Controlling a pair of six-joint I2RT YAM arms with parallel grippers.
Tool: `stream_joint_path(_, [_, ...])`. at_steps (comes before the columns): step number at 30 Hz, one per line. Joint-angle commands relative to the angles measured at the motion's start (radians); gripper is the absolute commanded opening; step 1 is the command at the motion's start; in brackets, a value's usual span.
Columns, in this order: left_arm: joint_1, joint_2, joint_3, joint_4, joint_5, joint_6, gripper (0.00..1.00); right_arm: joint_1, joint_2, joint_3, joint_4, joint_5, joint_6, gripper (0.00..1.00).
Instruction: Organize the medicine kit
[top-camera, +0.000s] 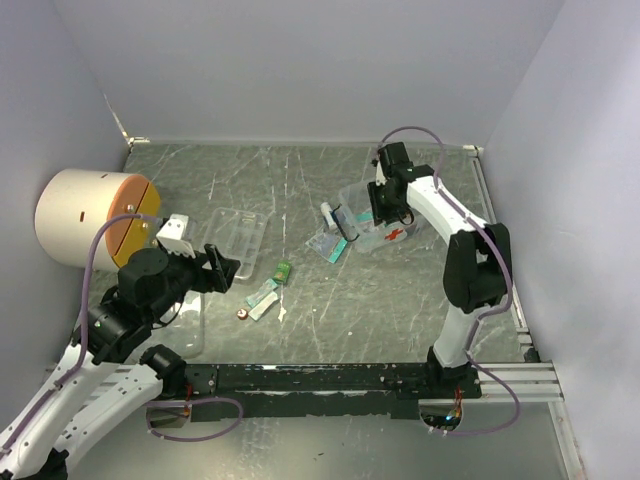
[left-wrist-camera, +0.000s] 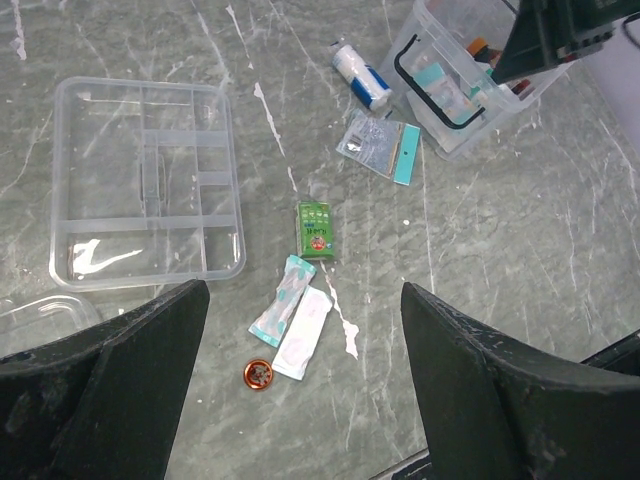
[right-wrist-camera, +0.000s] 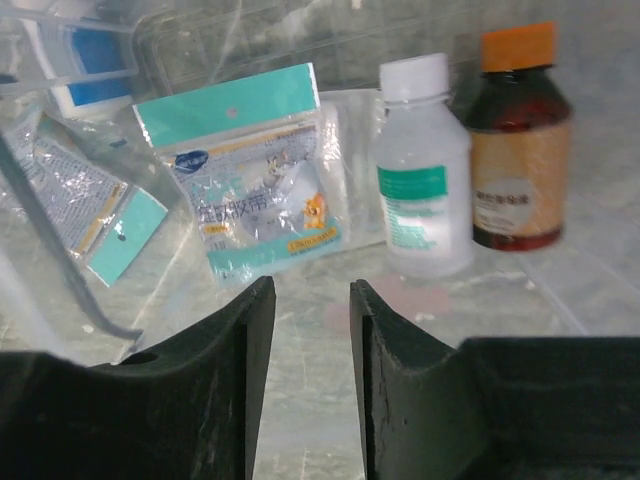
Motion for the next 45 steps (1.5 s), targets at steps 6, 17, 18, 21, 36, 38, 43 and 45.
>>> stream_joint_path(6, [0.002, 0.043, 0.013, -0.012, -0.053, -0.015, 0.92, 0.110, -0.350, -0.027, 0.121, 0.057, 0.080, 0.43])
stream_joint_path(17, [0.002, 0.053, 0.032, -0.007, -0.133, -0.096, 1.00, 0.380, -0.478, -0.266, 0.335, 0.091, 0.139, 0.48])
stream_joint_path(18, [0.002, 0.039, 0.026, 0.010, -0.132, -0.103, 0.99, 0.397, -0.473, -0.288, 0.356, 0.093, 0.153, 0.48])
stream_joint_path(21, [0.002, -0.003, 0.000, 0.056, -0.125, -0.102, 0.97, 0.456, -0.436, -0.327, 0.386, 0.153, 0.165, 0.48])
stream_joint_path(36, [0.002, 0.069, 0.029, 0.093, -0.118, -0.035, 0.93, 0.497, -0.011, -0.188, 0.494, 0.445, 0.339, 0.45])
stream_joint_path(38, [0.002, 0.075, 0.024, 0.094, -0.116, -0.031, 0.93, 0.497, 0.050, -0.145, 0.483, 0.453, 0.344, 0.47])
stream_joint_path(43, [0.002, 0.082, 0.026, 0.094, -0.118, -0.026, 0.94, 0.496, 0.149, -0.074, 0.464, 0.462, 0.348, 0.51])
stream_joint_path(45, [0.003, 0.081, 0.023, 0.097, -0.114, -0.024, 0.94, 0.493, 0.168, -0.071, 0.475, 0.416, 0.334, 0.51])
